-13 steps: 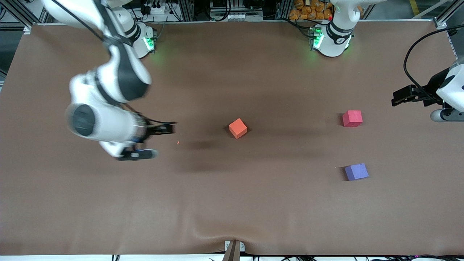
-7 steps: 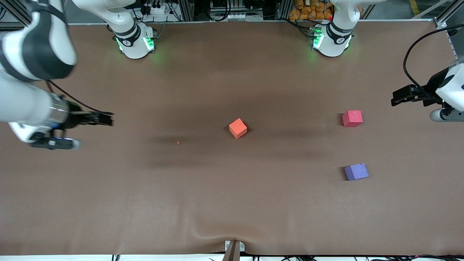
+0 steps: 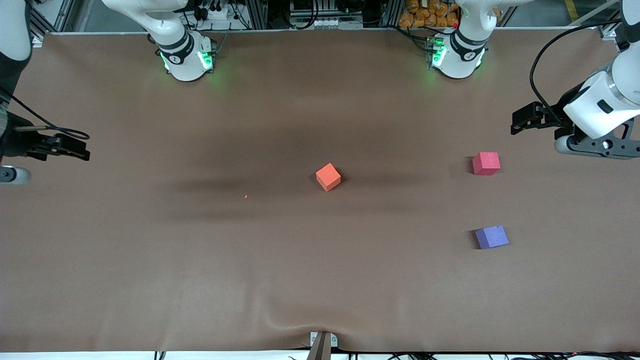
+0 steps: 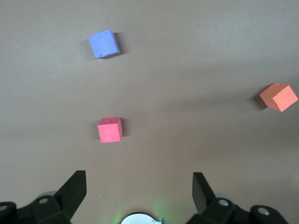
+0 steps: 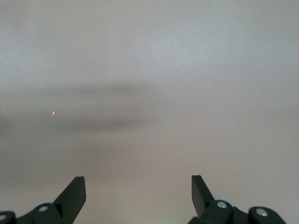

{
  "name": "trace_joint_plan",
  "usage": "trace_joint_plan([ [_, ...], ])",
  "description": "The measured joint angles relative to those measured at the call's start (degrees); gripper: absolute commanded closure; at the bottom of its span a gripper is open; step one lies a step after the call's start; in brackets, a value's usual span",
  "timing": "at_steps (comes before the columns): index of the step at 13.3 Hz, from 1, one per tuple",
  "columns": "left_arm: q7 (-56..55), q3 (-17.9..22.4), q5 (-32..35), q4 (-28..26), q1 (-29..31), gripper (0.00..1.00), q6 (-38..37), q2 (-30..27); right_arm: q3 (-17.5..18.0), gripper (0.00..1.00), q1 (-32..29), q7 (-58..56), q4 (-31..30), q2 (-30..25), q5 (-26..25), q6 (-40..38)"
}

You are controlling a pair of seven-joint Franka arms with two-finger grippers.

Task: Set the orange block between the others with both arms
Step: 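Reach the left gripper across to the orange cube and grasp it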

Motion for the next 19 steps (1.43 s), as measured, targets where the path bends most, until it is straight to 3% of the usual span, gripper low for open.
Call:
trace_joint_plan([
  [6, 0.19, -1.21, -0.78, 0.05, -0.96, 0.0, 0.98, 1.44, 0.33, 0.0, -0.03, -1.1, -0.29, -0.06, -0.63, 0.0],
  [11, -0.02, -3.74, -0.81, -0.02, -5.45, 0.0, 0.98, 2.41, 1.04, 0.0, 0.64, -1.15, -0.23, -0.07, -0.63, 0.1],
  [19, 0.41, -5.99, -1.45, -0.17, -6.39, 0.0, 1.13, 10.71, 1.18, 0.0, 1.84, -1.15, -0.09, -0.07, -0.63, 0.13],
])
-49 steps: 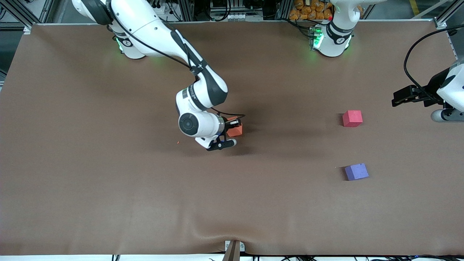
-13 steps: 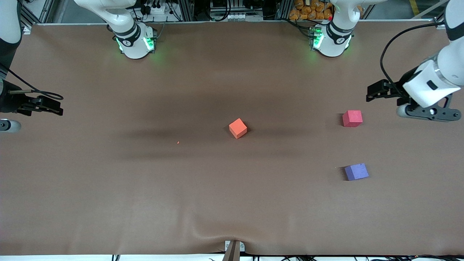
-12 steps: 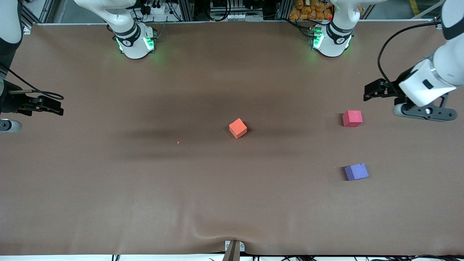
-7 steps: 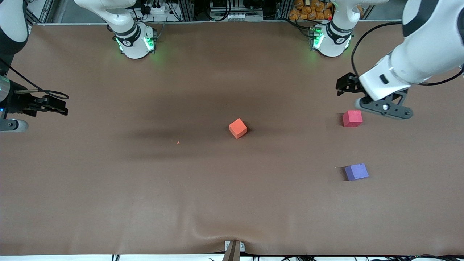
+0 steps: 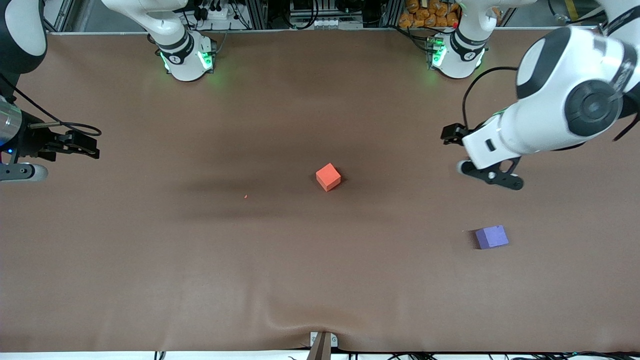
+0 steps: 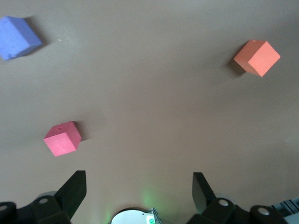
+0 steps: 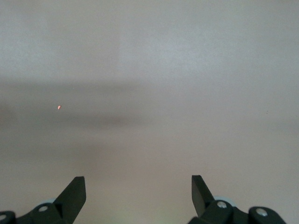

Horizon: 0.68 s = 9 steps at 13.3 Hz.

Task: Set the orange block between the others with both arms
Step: 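Reach the left gripper across to the orange cube and grasp it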

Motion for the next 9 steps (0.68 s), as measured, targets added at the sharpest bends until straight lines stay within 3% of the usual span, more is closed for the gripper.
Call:
trace_joint_plan([
  [3, -0.3, -0.07, -4.38, -0.01, -2.27, 0.0, 2.18, 3.41, 0.05, 0.0, 0.2, 0.0, 0.01, 0.0, 0.0, 0.0],
  [9, -5.35, -0.15, -5.13, 0.02, -9.33, 0.0, 6.77, 6.94, 0.12, 0.0, 0.41, 0.0, 0.01, 0.0, 0.0, 0.01],
])
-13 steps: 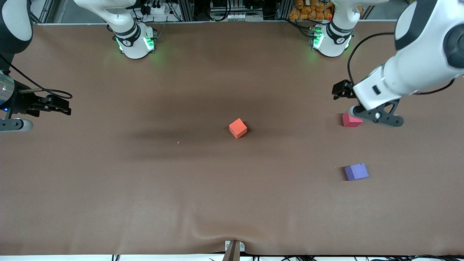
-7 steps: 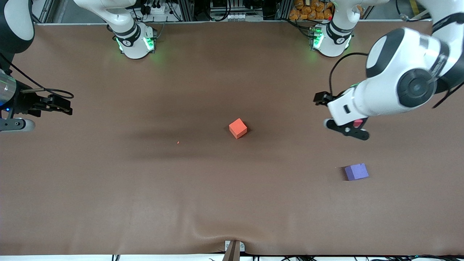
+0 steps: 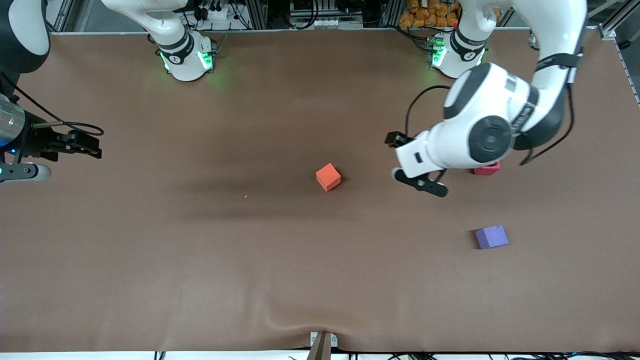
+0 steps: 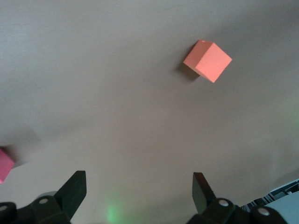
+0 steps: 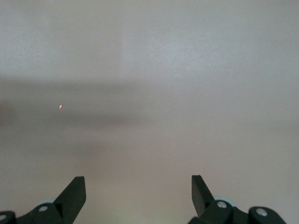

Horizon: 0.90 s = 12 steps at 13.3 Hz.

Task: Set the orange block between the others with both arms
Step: 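Reach the left gripper across to the orange cube and grasp it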

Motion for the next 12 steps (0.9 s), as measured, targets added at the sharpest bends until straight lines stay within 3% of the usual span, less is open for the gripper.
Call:
trace_joint_plan([
  [6, 0.32, -0.26, -0.02, 0.11, -1.93, 0.0, 6.0, 6.11, 0.03, 0.0, 0.25, 0.0, 0.01, 0.0, 0.0, 0.01],
  [12, 6.29, -0.23, -0.01, 0.1, -13.16, 0.0, 20.51, 10.37, 0.04, 0.0, 0.3, 0.0, 0.01, 0.0, -0.01, 0.01],
])
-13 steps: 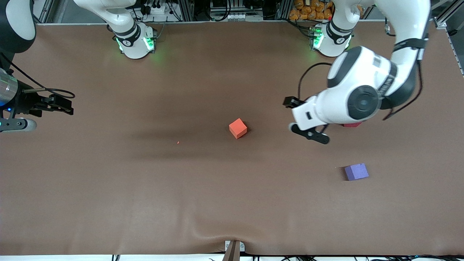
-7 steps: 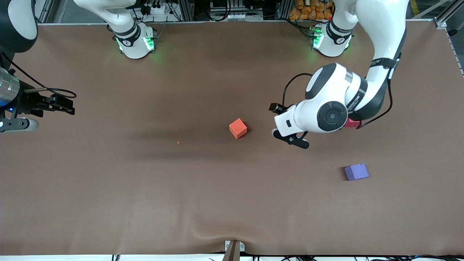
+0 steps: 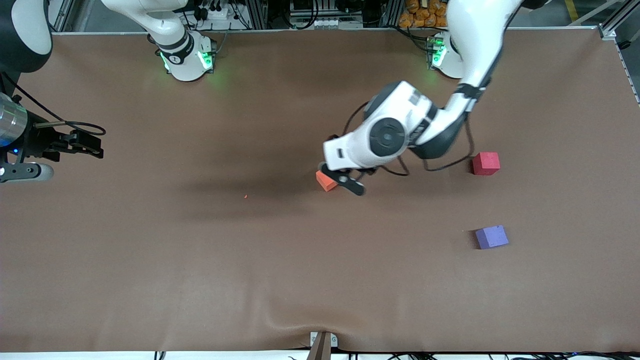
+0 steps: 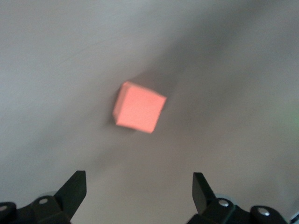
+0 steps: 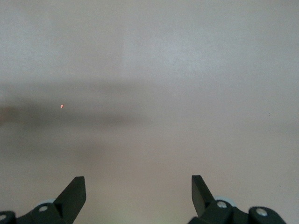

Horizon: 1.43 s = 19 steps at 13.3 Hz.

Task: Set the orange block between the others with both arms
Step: 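Reach the left gripper across to the orange cube and grasp it, then lift the orange cube and carry it toward the pink cube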

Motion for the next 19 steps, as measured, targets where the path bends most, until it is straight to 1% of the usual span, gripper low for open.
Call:
trace_joint_plan([
  [3, 7.45, 0.05, 0.22, -0.01, -1.52, 0.0, 6.63, 3.31, 0.02, 0.0, 0.58, 0.0, 0.0, 0.0, -0.02, 0.0],
  [4, 8.82, 0.01, 1.66, -0.02, -2.4, 0.0, 8.21, 4.07, 0.02, 0.0, 0.78, 0.0, 0.0, 0.0, -0.05, 0.0],
  [6, 8.73, -0.03, 7.23, -0.04, -5.4, 0.0, 10.59, 5.45, -0.04, 0.0, 0.81, 0.0, 0.0, 0.0, -0.14, 0.0],
  [8, 8.38, 0.05, 9.18, -0.06, -8.22, 0.0, 12.41, 6.7, -0.18, 0.0, 0.74, 0.0, 0.0, 0.0, -0.16, 0.0],
  [12, 8.38, 0.41, 12.75, -0.15, -8.96, 0.0, 13.19, 8.6, -0.23, 0.0, 0.77, 0.0, 0.0, 0.01, -0.2, 0.0],
  [16, 8.4, 0.84, 14.71, -0.57, -8.67, 0.0, 13.19, 8.85, -0.55, 0.0, 0.65, 0.0, 0.0, 0.02, -0.24, 0.0],
  [19, 8.4, 1.28, 14.92, -0.85, -8.59, 0.0, 13.19, 9.22, -0.56, 0.0, 0.65, 0.0, -0.02, 0.03, -0.24, 0.0],
])
